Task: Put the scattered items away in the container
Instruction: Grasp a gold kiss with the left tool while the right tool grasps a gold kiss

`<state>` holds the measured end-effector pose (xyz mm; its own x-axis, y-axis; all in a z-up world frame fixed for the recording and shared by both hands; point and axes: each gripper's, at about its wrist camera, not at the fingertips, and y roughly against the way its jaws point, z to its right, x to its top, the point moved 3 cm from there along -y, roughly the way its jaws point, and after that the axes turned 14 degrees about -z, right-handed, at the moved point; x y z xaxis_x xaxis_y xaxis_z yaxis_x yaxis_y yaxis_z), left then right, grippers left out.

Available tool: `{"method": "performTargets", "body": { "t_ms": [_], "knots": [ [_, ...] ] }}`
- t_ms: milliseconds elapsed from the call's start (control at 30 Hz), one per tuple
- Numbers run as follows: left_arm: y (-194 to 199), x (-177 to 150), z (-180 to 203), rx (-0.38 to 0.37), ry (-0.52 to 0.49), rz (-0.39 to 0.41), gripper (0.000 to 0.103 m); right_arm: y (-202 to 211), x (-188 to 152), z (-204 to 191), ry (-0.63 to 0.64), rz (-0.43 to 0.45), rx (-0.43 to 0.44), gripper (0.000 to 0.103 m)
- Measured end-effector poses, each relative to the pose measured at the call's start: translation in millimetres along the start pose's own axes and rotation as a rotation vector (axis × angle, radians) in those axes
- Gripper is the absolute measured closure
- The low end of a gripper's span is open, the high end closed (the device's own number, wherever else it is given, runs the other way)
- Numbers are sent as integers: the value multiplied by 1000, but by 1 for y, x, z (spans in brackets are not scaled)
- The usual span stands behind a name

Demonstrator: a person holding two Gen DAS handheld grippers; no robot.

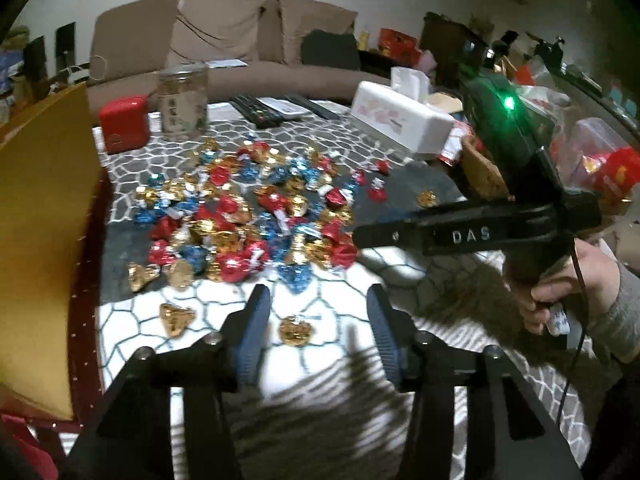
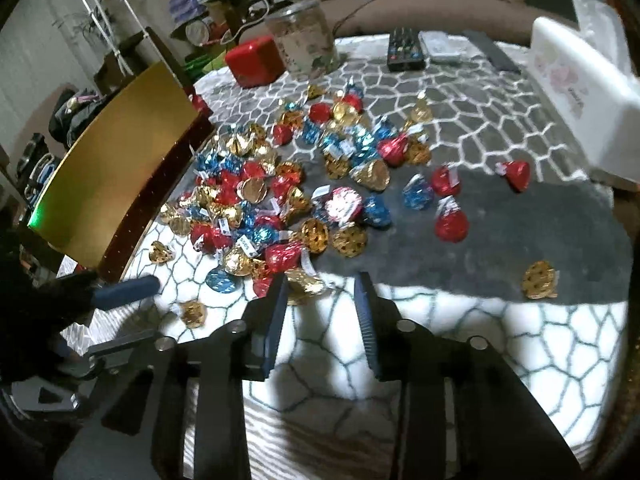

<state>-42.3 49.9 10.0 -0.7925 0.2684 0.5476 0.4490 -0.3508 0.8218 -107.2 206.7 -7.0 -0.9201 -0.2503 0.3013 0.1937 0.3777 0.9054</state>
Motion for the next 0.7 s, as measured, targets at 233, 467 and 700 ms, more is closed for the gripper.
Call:
{"method": "performTargets", "body": {
  "t_ms": [233, 467, 700],
  "knots": [
    [-19, -4, 0, 5, 2, -56, 51, -4, 1, -3, -7, 12, 1, 55],
    [-34, -2, -3, -12, 17, -124, 81, 12, -3, 19, -77, 31, 77, 55],
    [-23, -8, -25, -92, 119, -98, 81, 20, -3, 24, -66, 66, 124, 55]
  ]
}}
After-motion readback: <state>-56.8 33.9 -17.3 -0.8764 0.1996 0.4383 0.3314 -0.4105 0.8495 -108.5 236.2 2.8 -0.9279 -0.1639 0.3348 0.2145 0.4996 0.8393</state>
